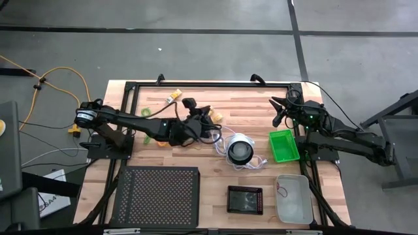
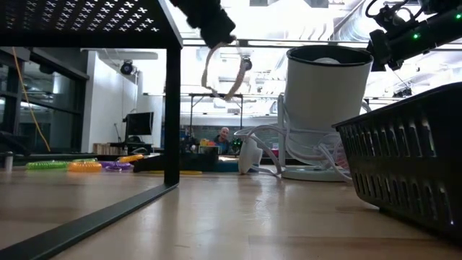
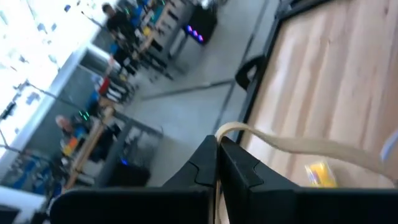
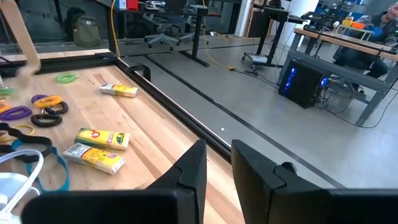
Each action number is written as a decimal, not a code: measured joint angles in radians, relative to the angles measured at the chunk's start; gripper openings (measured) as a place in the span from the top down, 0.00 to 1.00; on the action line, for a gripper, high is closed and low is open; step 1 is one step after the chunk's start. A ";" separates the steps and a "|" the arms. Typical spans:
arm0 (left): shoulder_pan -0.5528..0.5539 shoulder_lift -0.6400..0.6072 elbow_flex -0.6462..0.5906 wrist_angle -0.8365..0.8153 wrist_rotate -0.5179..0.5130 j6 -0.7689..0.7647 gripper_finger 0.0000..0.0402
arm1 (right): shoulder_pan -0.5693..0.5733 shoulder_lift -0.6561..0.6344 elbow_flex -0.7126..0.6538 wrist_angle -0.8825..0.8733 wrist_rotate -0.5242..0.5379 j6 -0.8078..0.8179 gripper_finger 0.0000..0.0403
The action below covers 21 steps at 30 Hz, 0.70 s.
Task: Pick & Place Office Desk Supplies
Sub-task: Put the light brown rubberband into the gray bin
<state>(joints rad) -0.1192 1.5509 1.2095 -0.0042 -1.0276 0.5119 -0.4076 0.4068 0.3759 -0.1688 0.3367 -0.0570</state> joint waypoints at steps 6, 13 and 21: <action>0.003 0.000 0.000 0.164 0.000 0.197 1.00 | 0.000 0.000 0.000 0.000 0.000 0.000 0.84; 0.006 0.000 0.000 0.226 0.080 0.276 1.00 | 0.000 0.000 0.000 0.000 0.000 0.000 0.84; 0.021 0.020 0.002 0.386 0.252 0.404 1.00 | 0.000 0.000 0.000 0.000 0.000 0.000 0.84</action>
<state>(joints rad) -0.0978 1.5713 1.2116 0.3813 -0.7758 0.9158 -0.4076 0.4068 0.3759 -0.1692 0.3370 -0.0570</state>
